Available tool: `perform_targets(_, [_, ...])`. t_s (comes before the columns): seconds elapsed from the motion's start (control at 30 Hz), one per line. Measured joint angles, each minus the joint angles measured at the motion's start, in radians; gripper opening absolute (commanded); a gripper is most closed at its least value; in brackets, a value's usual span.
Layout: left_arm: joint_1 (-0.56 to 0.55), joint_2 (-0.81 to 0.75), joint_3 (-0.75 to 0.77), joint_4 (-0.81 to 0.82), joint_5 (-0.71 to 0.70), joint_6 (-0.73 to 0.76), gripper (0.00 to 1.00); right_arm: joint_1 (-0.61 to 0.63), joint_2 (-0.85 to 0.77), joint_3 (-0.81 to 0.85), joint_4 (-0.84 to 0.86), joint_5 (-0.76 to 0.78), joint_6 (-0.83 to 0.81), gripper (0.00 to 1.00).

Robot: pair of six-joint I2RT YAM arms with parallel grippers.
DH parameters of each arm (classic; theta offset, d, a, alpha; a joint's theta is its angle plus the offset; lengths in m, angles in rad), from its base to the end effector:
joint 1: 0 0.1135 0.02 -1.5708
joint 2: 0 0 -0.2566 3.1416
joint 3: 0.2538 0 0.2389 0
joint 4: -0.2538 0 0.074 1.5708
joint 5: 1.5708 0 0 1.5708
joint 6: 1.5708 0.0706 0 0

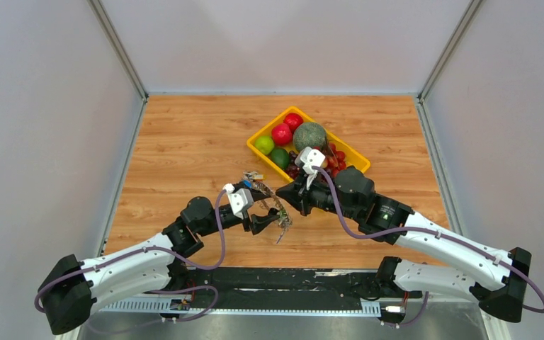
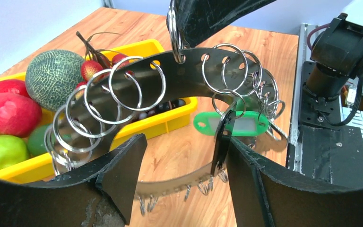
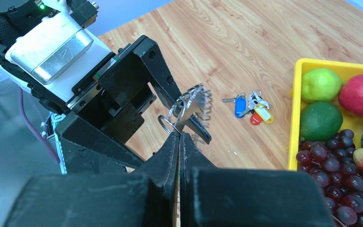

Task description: Remove the keys from the keyring

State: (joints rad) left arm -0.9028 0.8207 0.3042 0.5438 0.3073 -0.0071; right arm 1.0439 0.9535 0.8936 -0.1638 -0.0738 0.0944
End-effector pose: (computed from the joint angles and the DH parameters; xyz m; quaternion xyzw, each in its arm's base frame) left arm 0.1177 -0.1836 0.2431 0.3973 0.5737 -0.4071 0.5893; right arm 0.1196 0.2159 0.3367 -0.3775 0.6842 0.3602 0.5095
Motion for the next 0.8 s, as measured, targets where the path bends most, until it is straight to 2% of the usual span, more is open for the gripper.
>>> perform_targets(0.17, [0.000,-0.007,0.000,-0.001,0.002,0.014,0.60,0.000,0.000,0.000,-0.016,-0.014,0.000,0.00])
perform_targets(0.4, [0.000,-0.014,0.002,0.006,0.057,0.013,0.55,0.000,0.000,0.000,-0.020,-0.018,0.000,0.00])
perform_targets(0.57, [0.000,0.001,0.010,0.017,0.105,0.012,0.64,-0.002,0.000,0.000,-0.020,-0.024,0.000,0.00])
perform_targets(0.8, [0.000,0.026,0.024,0.017,0.137,0.011,0.64,-0.002,0.000,0.000,-0.020,-0.033,0.000,0.00])
